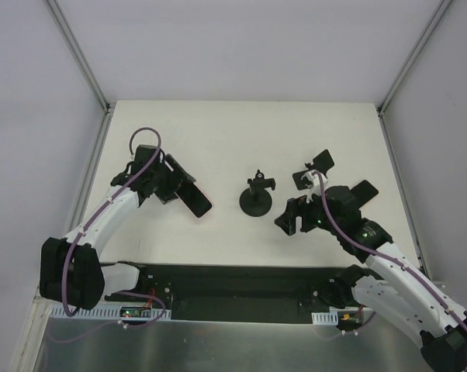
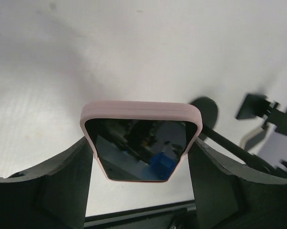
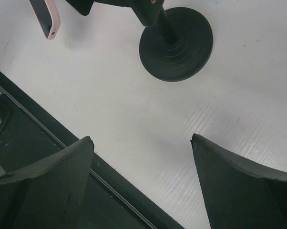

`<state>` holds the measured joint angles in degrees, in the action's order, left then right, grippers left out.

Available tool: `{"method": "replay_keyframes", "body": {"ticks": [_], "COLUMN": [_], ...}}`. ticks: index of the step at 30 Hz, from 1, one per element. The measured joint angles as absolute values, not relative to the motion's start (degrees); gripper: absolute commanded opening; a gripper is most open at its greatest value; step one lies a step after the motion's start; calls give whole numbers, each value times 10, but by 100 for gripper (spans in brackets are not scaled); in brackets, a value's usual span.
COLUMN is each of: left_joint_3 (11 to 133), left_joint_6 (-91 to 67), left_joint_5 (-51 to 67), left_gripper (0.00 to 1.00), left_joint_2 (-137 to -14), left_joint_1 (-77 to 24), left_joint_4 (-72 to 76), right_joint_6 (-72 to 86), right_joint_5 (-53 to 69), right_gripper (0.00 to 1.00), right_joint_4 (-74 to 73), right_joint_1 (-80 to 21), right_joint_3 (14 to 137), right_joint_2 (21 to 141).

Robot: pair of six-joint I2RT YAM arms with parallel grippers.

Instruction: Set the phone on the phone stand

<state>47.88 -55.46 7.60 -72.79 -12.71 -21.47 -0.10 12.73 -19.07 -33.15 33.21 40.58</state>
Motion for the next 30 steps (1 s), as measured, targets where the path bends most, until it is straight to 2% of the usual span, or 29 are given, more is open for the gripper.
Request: {"method": "replay_keyframes", "body": {"ticks": [7,15,22,27,30], "left_joint_3": [498,523,524,524,524], "left_joint_6": [-500,-497,-491,-485,-485], "left_joint_5": [202,305,349,370,375], "left_gripper": [0,0,0,0,0], "left_joint_2": [-650,-633,-630,-625,-618], "left_joint_1": [-128,-128,-128,-128,-128], "left_joint_4": [-148,-128,-127,-127,-127], "right_joint_6": [33,63,76,81,81], "right_joint_5": [121,36,-10,-13,-15], "right_gripper": [87,88,68,58,47], "right_joint_4": [-145,-98,-82,-84,-85], "right_joint_1": [-405,-548,-588,-594,-599], "right_joint_3": [363,545,655,684,690], "right_joint_2": [465,652,771,823,841]}}
